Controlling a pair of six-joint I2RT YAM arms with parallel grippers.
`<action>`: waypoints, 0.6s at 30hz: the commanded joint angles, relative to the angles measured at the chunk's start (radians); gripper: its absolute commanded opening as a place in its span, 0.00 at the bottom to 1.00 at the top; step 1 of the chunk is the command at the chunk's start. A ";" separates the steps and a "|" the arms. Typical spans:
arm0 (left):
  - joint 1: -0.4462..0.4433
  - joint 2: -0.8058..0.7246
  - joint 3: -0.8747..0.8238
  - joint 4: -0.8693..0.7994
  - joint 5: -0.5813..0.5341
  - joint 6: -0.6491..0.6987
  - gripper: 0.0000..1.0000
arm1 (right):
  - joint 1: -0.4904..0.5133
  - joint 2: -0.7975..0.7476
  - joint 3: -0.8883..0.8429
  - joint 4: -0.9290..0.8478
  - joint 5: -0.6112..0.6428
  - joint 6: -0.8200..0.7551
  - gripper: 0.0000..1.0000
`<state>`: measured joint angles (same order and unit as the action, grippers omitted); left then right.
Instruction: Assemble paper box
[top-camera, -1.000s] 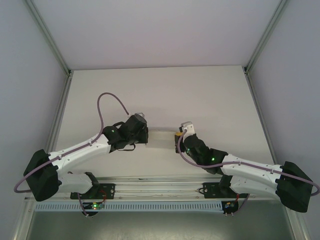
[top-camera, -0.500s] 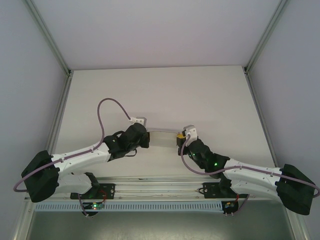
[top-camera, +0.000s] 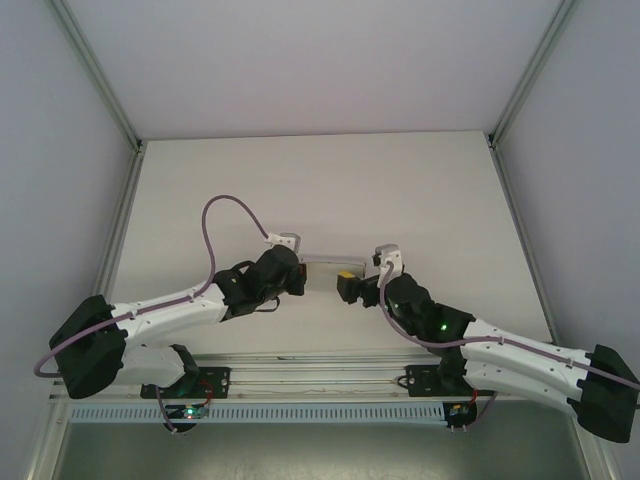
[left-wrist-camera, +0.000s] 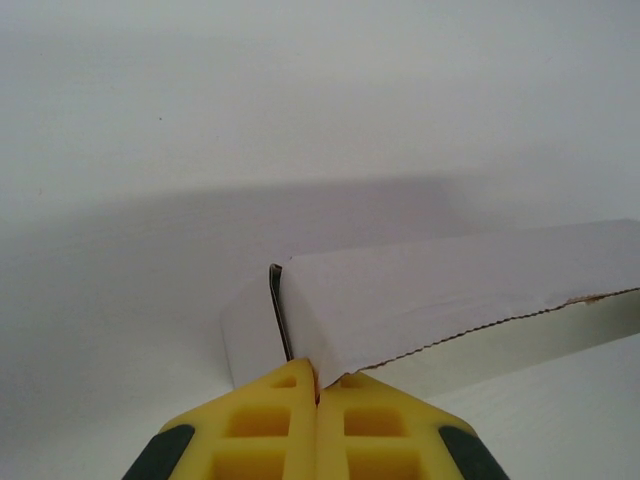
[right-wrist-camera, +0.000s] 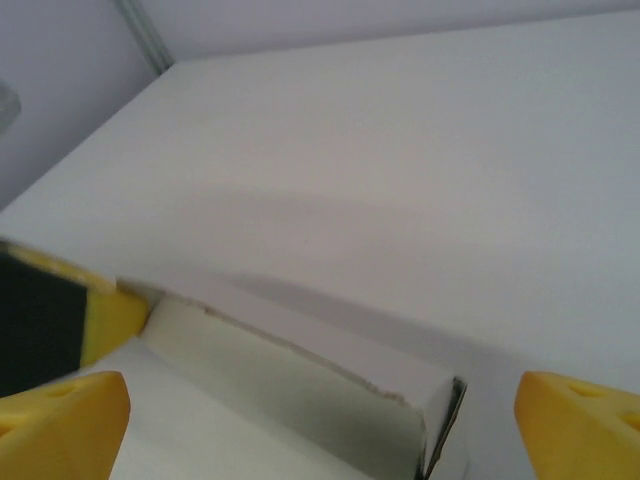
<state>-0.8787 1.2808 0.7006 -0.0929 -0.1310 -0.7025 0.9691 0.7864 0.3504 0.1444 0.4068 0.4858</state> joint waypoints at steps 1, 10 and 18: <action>-0.026 0.045 -0.021 -0.150 0.056 0.014 0.00 | -0.059 0.010 0.062 -0.081 0.088 0.073 0.98; -0.030 0.057 -0.005 -0.166 0.047 0.014 0.00 | -0.286 0.193 0.144 -0.178 -0.140 0.194 0.98; -0.030 0.053 0.006 -0.166 0.066 0.027 0.00 | -0.292 0.213 0.021 -0.125 -0.152 0.199 0.98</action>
<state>-0.8845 1.2980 0.7235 -0.1081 -0.1223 -0.6910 0.6823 0.9939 0.4320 0.0319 0.2729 0.6685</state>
